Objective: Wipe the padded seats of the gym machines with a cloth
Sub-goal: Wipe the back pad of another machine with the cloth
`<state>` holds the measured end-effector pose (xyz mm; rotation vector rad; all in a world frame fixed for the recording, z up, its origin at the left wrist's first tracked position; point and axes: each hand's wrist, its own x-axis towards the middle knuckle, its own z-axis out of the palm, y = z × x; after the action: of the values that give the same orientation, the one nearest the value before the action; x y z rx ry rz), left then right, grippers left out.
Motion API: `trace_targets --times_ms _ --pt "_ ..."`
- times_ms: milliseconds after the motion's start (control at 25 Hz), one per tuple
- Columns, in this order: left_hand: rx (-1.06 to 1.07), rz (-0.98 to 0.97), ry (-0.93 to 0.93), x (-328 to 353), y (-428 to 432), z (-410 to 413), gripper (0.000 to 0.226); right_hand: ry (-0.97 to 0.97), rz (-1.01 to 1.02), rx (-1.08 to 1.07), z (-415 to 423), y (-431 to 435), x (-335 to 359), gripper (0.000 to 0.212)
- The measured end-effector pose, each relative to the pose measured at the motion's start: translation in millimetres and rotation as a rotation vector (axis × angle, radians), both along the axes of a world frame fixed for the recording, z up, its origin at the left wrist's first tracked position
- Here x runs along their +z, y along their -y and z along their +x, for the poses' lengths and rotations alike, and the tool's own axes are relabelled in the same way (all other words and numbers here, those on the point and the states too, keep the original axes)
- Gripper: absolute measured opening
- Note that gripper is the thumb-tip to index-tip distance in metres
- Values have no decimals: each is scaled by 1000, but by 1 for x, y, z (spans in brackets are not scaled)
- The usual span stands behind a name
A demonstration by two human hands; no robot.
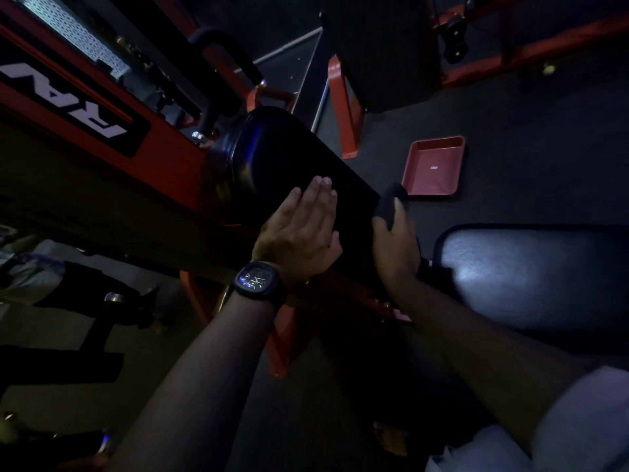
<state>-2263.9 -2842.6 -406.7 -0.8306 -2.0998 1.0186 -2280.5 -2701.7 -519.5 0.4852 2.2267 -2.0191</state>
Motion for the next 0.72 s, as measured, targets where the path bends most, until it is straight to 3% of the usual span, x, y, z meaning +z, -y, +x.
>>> trace_targets --times_ms 40,160,200,320,360,480,520,640,680,720 --pt "1 -8 2 -1 0 1 61 -74 54 33 12 2 3 62" --pt "-2 -33 -24 1 2 0 62 -531 115 164 31 10 7 62" --pt "-2 -30 -17 3 2 1 62 -527 122 162 23 6 0 61" --pt "1 -6 -5 2 0 1 62 -57 16 19 14 -2 -15 62" --pt "5 -5 -6 1 -1 2 62 -40 23 31 21 0 -7 63" --pt "-1 -22 -24 2 0 1 62 -459 88 142 38 13 8 62" --pt "4 -25 -18 3 0 1 62 -496 100 151 31 10 1 62" --pt "19 -22 -5 2 -1 1 63 -34 -24 -36 21 2 -22 64" --pt "22 -14 -2 2 -1 2 63 50 -36 -62 29 5 -16 63" --pt "20 -17 -8 1 0 2 63 -5 -3 -46 40 11 -3 61"
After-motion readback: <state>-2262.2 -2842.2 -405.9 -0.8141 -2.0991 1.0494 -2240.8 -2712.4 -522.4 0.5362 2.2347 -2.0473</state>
